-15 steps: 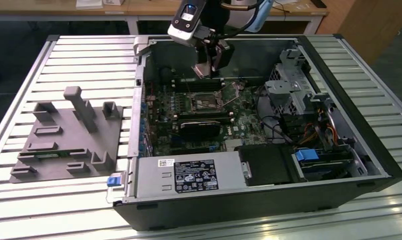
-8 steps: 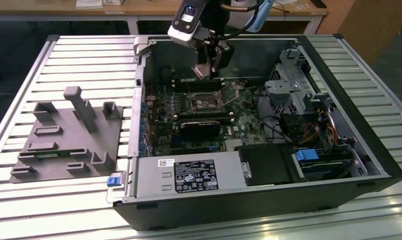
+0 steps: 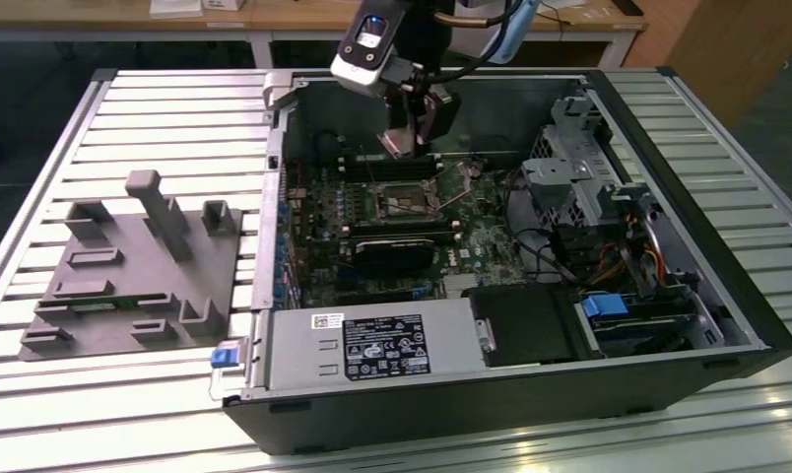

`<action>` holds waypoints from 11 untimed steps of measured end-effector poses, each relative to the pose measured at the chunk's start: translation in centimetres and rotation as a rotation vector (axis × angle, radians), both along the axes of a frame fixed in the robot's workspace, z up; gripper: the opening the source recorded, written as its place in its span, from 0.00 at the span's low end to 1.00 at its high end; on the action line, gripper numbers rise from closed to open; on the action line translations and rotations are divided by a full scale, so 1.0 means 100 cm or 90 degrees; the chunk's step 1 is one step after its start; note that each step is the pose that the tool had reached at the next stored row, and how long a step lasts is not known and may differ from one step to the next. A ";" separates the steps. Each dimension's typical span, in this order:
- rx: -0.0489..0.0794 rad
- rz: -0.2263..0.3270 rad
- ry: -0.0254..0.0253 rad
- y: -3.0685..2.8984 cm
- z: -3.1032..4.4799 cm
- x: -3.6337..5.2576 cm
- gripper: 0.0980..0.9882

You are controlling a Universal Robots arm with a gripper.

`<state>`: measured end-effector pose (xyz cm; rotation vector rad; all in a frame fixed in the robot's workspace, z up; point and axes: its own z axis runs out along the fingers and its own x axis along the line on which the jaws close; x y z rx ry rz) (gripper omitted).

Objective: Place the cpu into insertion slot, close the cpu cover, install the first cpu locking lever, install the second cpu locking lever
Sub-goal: 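Place the cpu into insertion slot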

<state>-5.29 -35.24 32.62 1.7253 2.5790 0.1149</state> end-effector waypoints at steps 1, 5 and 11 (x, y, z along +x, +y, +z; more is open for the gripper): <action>0.000 0.000 0.0000 0.0000 -0.0002 0.0000 0.50; 0.000 0.000 0.0000 0.0000 -0.0023 0.0000 0.50; 0.000 -0.001 0.0000 0.0000 -0.0037 0.0000 0.50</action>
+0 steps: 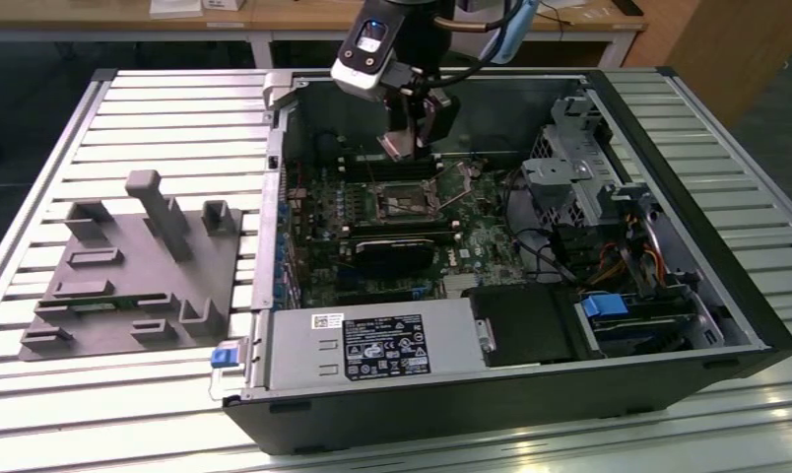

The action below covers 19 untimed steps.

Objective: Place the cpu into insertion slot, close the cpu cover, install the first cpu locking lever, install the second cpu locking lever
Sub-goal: 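Place the cpu into insertion slot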

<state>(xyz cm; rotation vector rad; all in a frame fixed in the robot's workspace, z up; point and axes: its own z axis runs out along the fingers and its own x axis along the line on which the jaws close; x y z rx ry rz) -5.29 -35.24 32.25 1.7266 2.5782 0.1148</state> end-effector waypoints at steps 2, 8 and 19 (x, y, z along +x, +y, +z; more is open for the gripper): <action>0.000 0.000 0.0000 0.0000 -0.0005 0.0000 0.50; 0.000 0.000 0.0000 0.0000 -0.0020 0.0000 0.50; 0.000 0.000 0.0000 0.0000 -0.0046 0.0000 0.50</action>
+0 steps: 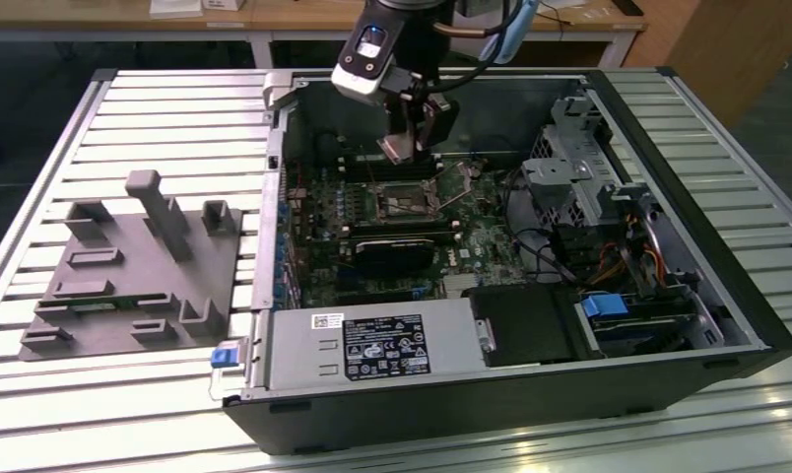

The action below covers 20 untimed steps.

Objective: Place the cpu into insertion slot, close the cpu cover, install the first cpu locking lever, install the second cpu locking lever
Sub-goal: 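Place the cpu into insertion slot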

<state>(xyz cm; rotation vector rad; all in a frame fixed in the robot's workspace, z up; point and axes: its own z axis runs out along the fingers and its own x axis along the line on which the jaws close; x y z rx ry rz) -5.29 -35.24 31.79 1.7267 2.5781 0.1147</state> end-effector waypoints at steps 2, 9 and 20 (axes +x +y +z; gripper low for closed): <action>0.000 0.000 0.0000 0.0000 -0.0005 0.0000 0.50; 0.000 0.000 0.0000 0.0000 -0.0022 0.0000 0.50; 0.000 0.000 0.0000 0.0000 -0.0048 0.0000 0.50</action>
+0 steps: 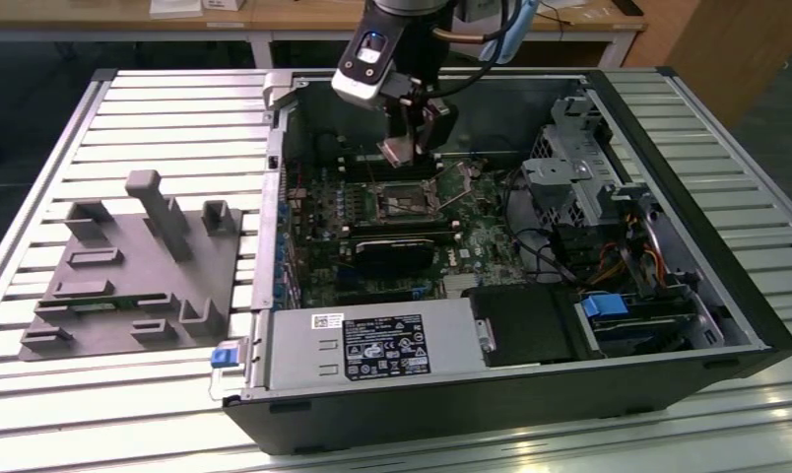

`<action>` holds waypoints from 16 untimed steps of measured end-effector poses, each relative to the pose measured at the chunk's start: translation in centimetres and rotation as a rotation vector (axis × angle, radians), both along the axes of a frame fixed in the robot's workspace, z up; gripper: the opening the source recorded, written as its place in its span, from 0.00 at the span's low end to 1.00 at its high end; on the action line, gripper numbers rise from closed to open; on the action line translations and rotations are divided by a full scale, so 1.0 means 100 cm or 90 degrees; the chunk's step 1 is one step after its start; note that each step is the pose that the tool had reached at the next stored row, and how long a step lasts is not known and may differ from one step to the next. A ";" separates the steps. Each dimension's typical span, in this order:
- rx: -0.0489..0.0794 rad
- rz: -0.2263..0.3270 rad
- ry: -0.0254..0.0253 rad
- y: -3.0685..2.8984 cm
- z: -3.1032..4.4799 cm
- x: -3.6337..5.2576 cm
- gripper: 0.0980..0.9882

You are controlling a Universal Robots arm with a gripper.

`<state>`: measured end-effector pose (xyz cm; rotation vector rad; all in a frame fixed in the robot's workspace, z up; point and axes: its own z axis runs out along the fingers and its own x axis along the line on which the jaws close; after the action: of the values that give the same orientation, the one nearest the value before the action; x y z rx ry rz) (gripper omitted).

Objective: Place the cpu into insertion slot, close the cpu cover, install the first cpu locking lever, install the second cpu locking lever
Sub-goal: 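Place the cpu into insertion slot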

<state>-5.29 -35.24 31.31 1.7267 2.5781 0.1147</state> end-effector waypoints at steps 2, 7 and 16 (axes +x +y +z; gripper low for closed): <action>0.000 0.000 0.0000 0.0000 -0.0005 0.0000 0.50; 0.000 0.000 0.0000 0.0000 -0.0017 0.0000 0.50; -0.001 -0.032 0.0001 0.0002 -0.0062 0.0000 0.50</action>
<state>-5.29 -35.22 30.70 1.7900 2.5315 0.1111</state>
